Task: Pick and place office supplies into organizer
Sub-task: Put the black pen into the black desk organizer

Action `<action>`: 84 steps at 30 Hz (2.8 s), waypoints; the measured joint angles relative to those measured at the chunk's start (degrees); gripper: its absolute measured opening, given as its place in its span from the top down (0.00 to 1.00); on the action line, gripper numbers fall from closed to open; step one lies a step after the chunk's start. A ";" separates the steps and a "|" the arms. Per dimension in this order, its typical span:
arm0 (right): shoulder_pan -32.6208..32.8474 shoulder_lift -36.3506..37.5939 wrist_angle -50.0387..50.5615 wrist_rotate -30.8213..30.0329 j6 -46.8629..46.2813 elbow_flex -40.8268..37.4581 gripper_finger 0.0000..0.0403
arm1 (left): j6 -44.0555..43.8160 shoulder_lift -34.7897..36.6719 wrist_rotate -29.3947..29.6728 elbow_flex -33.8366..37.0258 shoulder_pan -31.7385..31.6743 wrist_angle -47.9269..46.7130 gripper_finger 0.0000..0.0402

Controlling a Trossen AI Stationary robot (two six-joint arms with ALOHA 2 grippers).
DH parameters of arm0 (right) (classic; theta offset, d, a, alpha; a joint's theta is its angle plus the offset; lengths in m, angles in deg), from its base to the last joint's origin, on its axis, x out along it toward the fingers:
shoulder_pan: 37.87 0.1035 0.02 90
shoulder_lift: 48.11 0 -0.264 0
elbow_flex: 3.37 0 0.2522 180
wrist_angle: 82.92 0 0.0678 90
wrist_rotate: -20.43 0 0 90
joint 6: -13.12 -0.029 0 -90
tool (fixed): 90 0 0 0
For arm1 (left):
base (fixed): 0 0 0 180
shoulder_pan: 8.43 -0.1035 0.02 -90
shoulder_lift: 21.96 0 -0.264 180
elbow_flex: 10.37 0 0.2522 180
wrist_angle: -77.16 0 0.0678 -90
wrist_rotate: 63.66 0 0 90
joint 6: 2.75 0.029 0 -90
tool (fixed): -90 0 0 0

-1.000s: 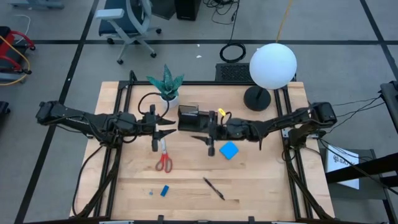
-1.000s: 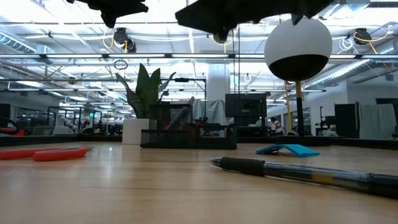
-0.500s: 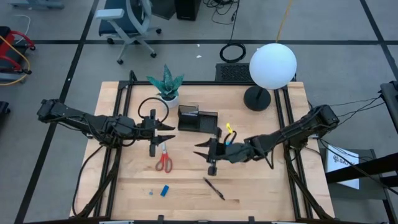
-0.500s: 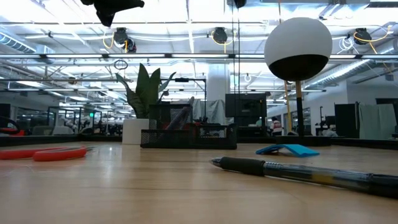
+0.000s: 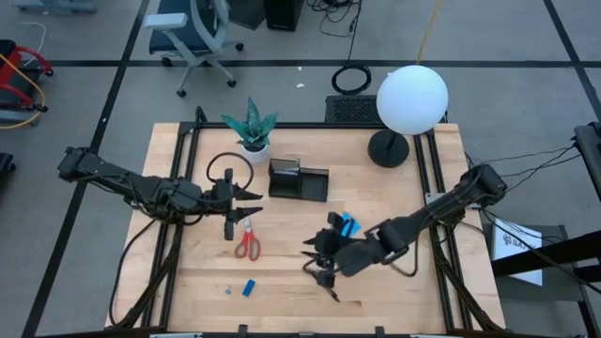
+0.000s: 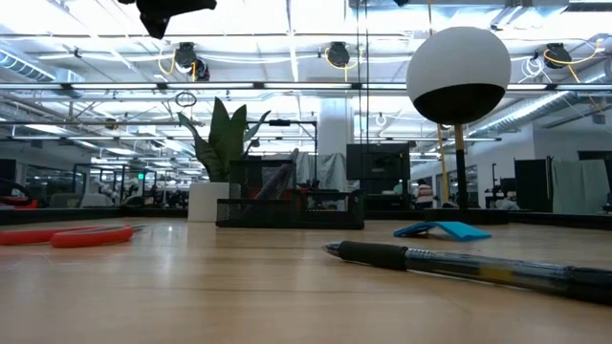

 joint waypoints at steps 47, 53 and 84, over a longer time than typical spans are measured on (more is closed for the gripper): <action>0.27 -33.95 51.84 24.22 -37.88 38.80 0.74 | 1.47 0.17 0.09 0.00 0.17 0.47 0.64; 0.30 -33.89 49.80 24.42 -37.81 37.45 0.74 | 1.38 0.17 0.08 0.00 0.16 0.47 0.64; -0.77 -33.69 35.30 31.86 -36.31 19.78 0.73 | 0.33 0.20 0.05 0.00 0.17 0.48 0.64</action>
